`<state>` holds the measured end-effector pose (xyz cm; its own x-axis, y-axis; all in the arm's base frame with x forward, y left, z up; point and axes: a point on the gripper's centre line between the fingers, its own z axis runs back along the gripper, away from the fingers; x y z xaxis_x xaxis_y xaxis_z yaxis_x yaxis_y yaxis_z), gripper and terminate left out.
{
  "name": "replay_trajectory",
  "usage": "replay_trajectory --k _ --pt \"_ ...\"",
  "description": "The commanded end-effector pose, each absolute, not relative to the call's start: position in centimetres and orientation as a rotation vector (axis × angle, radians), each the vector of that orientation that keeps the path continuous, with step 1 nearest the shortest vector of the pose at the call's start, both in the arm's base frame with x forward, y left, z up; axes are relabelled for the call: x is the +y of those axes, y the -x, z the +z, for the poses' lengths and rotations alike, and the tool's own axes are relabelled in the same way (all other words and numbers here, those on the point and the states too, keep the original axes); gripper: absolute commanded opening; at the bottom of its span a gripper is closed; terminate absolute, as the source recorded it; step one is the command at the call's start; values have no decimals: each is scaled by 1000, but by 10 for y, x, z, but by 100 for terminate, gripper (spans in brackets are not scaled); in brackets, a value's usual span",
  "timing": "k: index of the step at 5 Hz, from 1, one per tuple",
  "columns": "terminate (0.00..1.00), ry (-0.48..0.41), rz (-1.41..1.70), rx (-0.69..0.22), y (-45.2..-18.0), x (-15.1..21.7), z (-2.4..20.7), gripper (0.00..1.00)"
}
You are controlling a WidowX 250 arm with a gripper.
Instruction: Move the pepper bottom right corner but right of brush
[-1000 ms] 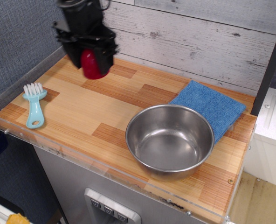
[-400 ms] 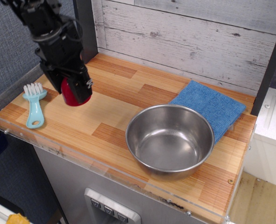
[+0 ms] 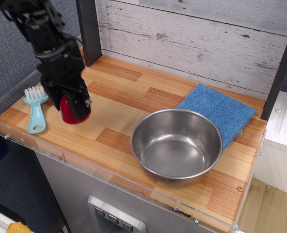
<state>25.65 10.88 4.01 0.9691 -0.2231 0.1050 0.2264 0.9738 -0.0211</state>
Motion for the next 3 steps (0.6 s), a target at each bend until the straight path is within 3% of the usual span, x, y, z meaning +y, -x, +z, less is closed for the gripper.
replay_trajectory --k 1,3 --pt "0 -5 -313 -43 -246 103 34 0" --pt "0 -10 -355 4 -243 100 24 0"
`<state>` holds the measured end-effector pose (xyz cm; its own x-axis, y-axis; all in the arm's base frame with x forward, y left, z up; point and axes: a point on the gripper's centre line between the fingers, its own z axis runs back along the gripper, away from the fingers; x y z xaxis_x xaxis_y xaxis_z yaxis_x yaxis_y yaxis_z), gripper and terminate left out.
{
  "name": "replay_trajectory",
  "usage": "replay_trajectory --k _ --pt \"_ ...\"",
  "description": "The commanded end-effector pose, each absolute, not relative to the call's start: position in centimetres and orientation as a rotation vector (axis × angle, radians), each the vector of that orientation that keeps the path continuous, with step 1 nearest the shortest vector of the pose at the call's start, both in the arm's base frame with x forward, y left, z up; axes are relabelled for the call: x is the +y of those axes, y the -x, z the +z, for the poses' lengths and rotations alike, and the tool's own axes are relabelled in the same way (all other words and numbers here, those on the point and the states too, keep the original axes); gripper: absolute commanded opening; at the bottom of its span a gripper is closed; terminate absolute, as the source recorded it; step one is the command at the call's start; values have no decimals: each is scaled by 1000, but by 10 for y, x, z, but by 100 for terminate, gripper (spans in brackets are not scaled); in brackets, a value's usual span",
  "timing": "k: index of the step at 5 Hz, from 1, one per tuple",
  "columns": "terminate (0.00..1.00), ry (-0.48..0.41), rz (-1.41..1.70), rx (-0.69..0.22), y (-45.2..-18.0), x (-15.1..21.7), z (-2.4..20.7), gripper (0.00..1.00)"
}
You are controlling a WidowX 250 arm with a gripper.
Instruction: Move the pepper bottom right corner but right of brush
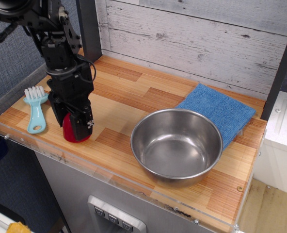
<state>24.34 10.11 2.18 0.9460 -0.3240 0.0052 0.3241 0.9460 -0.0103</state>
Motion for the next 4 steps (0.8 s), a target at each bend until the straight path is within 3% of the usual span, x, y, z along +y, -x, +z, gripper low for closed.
replay_trajectory --k 1,2,4 --pt "0 -3 -344 28 -244 102 20 100" --pt "0 -1 -333 70 -246 103 19 100" --pt "0 -12 -333 66 -248 102 23 100"
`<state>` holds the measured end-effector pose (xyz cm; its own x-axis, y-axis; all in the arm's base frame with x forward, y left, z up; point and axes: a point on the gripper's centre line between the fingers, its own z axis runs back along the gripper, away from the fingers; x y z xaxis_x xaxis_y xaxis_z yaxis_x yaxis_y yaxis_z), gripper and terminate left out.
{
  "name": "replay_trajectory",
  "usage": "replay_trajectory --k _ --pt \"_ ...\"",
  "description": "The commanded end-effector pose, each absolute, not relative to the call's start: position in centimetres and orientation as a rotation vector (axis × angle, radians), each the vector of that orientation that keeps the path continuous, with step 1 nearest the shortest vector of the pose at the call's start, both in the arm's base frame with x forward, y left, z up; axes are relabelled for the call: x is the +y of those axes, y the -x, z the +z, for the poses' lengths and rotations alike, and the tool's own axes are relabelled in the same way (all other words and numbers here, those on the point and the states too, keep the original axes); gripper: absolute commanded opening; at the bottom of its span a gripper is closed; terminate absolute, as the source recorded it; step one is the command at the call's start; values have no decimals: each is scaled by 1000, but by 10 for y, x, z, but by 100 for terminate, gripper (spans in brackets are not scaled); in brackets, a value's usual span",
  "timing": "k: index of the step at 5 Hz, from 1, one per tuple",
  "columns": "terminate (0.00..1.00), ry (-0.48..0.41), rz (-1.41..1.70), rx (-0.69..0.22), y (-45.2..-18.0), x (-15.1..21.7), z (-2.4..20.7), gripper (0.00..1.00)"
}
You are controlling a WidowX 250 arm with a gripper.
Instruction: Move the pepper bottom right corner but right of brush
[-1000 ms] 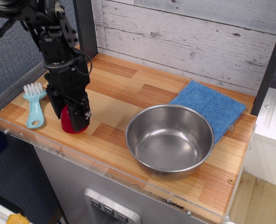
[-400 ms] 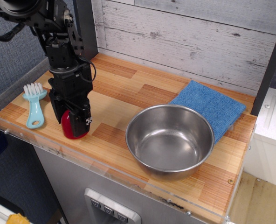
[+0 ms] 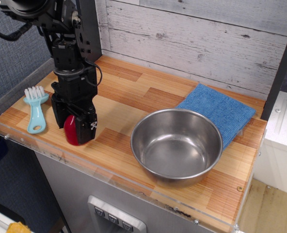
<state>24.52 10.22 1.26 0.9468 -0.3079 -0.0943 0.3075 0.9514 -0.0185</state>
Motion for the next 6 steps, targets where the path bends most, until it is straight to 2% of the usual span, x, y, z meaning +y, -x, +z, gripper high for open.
replay_trajectory --k 1,3,5,6 --pt "0 6 -329 44 -248 101 25 100" --pt "0 35 -343 -31 -254 93 54 100" --pt "0 26 -364 -176 -265 80 121 100" --pt "0 5 -371 -234 -267 77 145 100"
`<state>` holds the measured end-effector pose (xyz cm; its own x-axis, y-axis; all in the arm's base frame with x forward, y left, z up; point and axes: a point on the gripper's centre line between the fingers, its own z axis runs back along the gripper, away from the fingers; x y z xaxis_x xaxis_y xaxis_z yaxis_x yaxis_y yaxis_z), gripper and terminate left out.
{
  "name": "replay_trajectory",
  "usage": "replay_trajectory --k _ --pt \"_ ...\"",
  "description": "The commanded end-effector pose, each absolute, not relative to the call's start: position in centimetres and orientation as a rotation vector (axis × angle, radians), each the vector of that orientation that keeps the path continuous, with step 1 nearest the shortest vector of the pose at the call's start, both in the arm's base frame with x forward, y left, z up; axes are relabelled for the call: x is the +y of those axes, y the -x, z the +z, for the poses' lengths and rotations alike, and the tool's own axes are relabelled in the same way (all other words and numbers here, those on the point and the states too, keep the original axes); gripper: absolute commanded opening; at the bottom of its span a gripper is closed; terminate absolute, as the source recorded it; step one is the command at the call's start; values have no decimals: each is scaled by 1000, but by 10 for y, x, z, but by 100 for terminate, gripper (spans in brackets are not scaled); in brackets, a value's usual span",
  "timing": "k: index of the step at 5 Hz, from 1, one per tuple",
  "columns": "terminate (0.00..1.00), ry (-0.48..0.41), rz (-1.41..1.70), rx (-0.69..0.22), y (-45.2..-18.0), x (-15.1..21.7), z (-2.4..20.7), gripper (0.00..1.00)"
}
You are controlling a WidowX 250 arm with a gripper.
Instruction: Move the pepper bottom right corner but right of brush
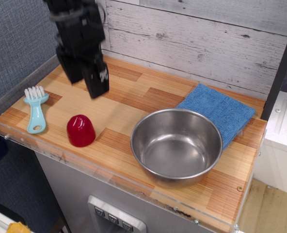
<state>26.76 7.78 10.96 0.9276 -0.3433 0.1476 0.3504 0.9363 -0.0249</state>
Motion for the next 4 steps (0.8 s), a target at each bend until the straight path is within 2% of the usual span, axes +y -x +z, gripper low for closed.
replay_trajectory --k 1,2,4 --pt "0 10 -377 -269 -266 75 163 100" --pt "0 44 -380 -273 -265 72 168 100" --pt "0 44 -380 -273 -265 72 168 100"
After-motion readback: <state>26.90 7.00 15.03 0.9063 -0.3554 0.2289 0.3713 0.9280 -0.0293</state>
